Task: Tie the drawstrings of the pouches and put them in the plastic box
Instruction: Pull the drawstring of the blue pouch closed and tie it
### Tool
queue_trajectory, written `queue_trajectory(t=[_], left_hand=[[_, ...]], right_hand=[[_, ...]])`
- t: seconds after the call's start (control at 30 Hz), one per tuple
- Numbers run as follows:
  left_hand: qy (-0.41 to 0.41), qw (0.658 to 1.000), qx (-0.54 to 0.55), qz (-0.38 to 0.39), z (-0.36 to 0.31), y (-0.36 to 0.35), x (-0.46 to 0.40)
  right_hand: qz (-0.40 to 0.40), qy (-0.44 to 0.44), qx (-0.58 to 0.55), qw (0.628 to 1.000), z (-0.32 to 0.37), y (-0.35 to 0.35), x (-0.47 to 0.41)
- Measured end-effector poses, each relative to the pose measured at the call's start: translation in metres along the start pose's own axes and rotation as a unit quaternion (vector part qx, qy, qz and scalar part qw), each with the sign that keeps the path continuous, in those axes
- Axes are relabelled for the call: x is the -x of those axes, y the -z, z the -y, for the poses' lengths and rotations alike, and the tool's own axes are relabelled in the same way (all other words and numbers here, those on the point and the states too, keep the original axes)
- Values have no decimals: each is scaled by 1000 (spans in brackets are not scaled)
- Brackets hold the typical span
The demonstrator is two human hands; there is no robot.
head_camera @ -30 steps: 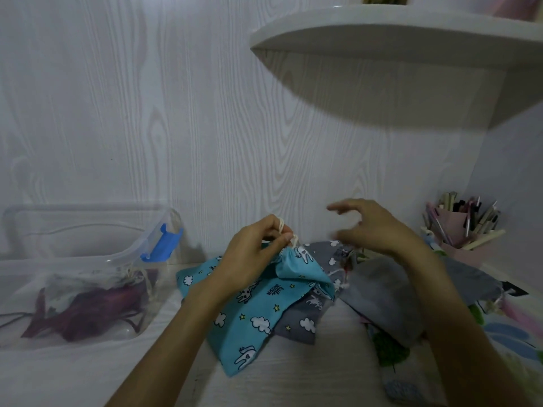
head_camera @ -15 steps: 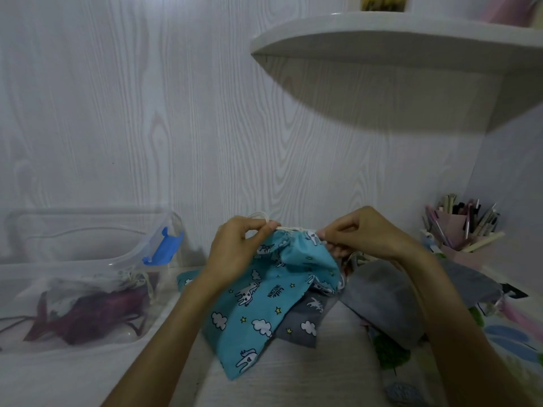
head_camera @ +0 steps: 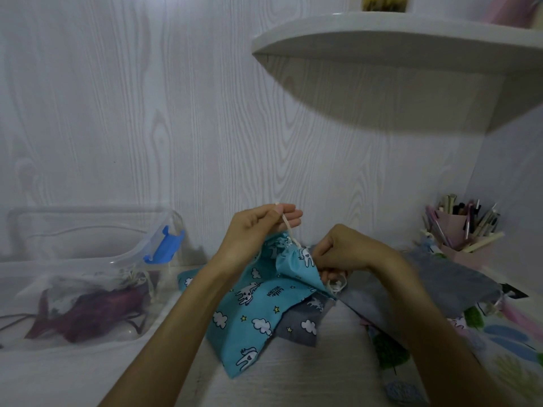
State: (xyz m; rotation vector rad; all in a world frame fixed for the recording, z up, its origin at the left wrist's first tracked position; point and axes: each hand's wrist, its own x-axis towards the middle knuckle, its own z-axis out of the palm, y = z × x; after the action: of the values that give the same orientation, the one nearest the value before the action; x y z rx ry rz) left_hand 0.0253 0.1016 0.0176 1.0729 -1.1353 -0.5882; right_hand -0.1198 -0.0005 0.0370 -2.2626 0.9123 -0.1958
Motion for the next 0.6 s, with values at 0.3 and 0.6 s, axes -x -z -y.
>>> queue_trajectory(t=[0.3,0.6], left_hand=[[117,963,-210,117,15,17,-2],[102,910,-306,260,23,-6,6]], right_hand=[[37,-14,28,999,-8,15,10],[-80,102,-26,991,26,8,16]])
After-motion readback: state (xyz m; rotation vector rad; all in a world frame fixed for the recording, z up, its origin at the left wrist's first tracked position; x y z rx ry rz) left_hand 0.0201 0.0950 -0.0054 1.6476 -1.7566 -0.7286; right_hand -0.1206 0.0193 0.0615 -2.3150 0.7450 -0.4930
